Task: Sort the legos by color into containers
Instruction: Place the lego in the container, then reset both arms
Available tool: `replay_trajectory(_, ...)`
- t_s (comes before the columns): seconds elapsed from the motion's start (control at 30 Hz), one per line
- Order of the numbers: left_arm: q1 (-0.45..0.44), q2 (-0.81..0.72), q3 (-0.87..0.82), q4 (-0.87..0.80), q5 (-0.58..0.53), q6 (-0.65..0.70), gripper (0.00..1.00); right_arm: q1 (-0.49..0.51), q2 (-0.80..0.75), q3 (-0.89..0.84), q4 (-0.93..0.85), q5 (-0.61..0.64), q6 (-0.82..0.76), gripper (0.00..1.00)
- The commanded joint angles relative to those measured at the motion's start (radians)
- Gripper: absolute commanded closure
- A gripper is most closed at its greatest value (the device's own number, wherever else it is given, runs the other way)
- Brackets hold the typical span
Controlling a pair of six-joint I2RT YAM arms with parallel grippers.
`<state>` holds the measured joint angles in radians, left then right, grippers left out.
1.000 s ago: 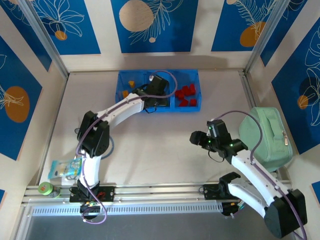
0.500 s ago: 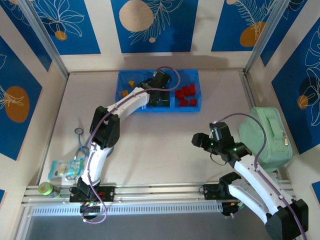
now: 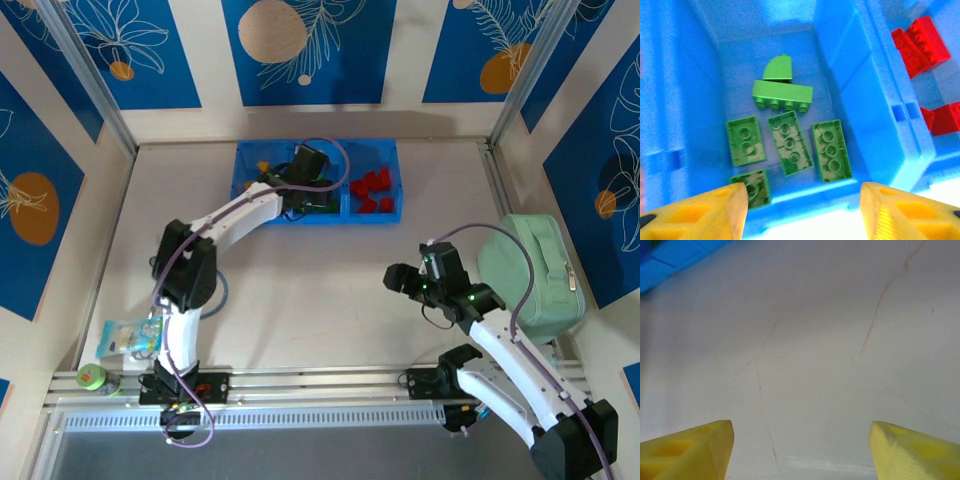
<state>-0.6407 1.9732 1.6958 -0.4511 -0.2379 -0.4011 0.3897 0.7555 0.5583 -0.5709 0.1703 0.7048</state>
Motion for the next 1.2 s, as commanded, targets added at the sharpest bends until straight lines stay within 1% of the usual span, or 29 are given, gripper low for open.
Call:
replay_trajectory(0.0,0.006,-0.17,-0.129,0.136,-0.061,0.037,0.38,0.001,-0.014,0.082,0.012,0.05,-0.083,0.26)
replay_trajectory(0.17,0.004,-0.433,-0.431,0.278,-0.142,0.08,0.32,0.0,-0.023,0.158,0.014,0.161,-0.206,0.26)
replay_trajectory(0.23,-0.001,-0.538,-0.524,0.283,-0.165,0.092,0.29,0.0,-0.042,0.164,0.031,0.189,-0.24,0.25)
replay_trajectory(0.3,-0.017,-0.648,-0.612,0.284,-0.204,0.113,0.25,0.0,-0.077,0.141,0.069,0.191,-0.271,0.24)
replay_trajectory(0.4,-0.028,-0.81,-0.75,0.291,-0.29,0.144,0.21,0.0,-0.148,0.047,0.175,0.189,-0.321,0.22)
replay_trajectory(0.43,-0.027,-0.86,-0.797,0.293,-0.318,0.161,0.19,0.0,-0.18,0.004,0.217,0.204,-0.323,0.08)
replay_trajectory(0.47,-0.028,-0.908,-0.844,0.302,-0.352,0.176,0.18,0.0,-0.213,-0.04,0.259,0.224,-0.321,0.01)
replay_trajectory(0.57,-0.029,-1.02,-0.958,0.318,-0.442,0.234,0.17,0.0,-0.307,-0.145,0.333,0.272,-0.338,0.01)
replay_trajectory(0.63,-0.029,-1.082,-1.019,0.319,-0.523,0.244,0.16,0.0,-0.351,-0.189,0.335,0.327,-0.339,0.01)
replay_trajectory(0.77,-0.028,-1.147,-1.135,0.379,-0.63,0.302,0.12,-0.002,-0.389,-0.251,0.348,0.418,-0.36,0.01)
replay_trajectory(0.83,-0.028,-1.145,-1.178,0.411,-0.673,0.324,0.12,-0.008,-0.397,-0.247,0.324,0.446,-0.365,0.01)
replay_trajectory(0.97,-0.028,-1.102,-1.231,0.433,-0.738,0.324,0.1,-0.016,-0.397,-0.272,0.385,0.493,-0.434,0.01)
replay_trajectory(1.07,-0.028,-1.065,-1.273,0.495,-0.746,0.35,0.09,-0.036,-0.387,-0.325,0.443,0.5,-0.47,0.01)
replay_trajectory(1.1,-0.027,-1.061,-1.261,0.464,-0.741,0.33,0.08,-0.041,-0.383,-0.337,0.45,0.49,-0.471,0.01)
replay_trajectory(1.17,-0.026,-1.051,-1.26,0.477,-0.745,0.335,0.08,-0.042,-0.375,-0.361,0.472,0.463,-0.482,0.01)
